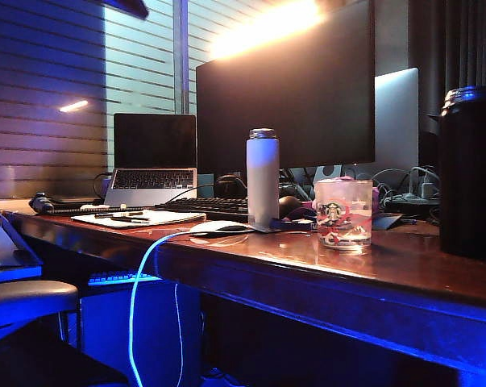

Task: Pick up the black thermos, pour a little water from inside into the glass cup, then place the black thermos back on the table.

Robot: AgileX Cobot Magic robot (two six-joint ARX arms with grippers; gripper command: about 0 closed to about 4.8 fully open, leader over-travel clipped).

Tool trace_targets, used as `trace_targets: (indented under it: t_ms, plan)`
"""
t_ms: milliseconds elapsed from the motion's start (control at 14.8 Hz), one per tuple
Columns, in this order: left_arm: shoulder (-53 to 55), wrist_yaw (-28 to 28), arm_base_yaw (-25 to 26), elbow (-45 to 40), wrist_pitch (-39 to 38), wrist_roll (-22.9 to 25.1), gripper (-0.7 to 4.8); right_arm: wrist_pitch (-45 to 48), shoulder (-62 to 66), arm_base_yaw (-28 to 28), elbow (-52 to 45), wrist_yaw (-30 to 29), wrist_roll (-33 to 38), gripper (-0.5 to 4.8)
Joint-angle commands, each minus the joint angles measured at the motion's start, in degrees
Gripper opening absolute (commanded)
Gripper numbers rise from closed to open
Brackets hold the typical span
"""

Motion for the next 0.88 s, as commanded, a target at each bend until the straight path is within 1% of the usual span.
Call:
trace_targets:
  t_ms: [68, 271, 406, 541, 745, 812, 880]
  plan:
    - [0.1, -1.1, -0.5, 0.3, 0.8, 1.0, -0.04, 4.4, 0.0, 0.1, 0.2, -2.5, -0.1, -0.01]
    - [0.4, -1.2, -0.5, 0.3, 5.1, 0.7, -0.04, 7.2, 0.2, 0.1, 0.2, -4.8, 0.1, -0.01]
    - [0.7, -0.3, -0.5, 0.3, 5.9, -1.9, -0.04, 7.3, 1.2, -0.1, 0.2, -4.4, 0.1, -0.01]
    - [0.7, 7.0, -0.9, 0.3, 5.6, -2.3, -0.05, 9.0, 3.2, -0.1, 0.1, -4.5, 0.1, -0.01]
    - [0.7, 4.9, -1.2, 0.3, 5.9, -2.2, -0.04, 11.1, 6.3, -0.1, 0.1, -4.5, 0.0, 0.03]
    - [0.7, 5.0, -1.2, 0.3, 6.0, -2.2, -0.04, 11.5, 7.3, 0.0, 0.1, -4.7, 0.0, 1.01]
    - [0.7, 4.9, -1.1, 0.3, 6.0, -2.2, -0.04, 12.5, 8.3, 0.0, 0.1, -6.1, 0.0, 4.43]
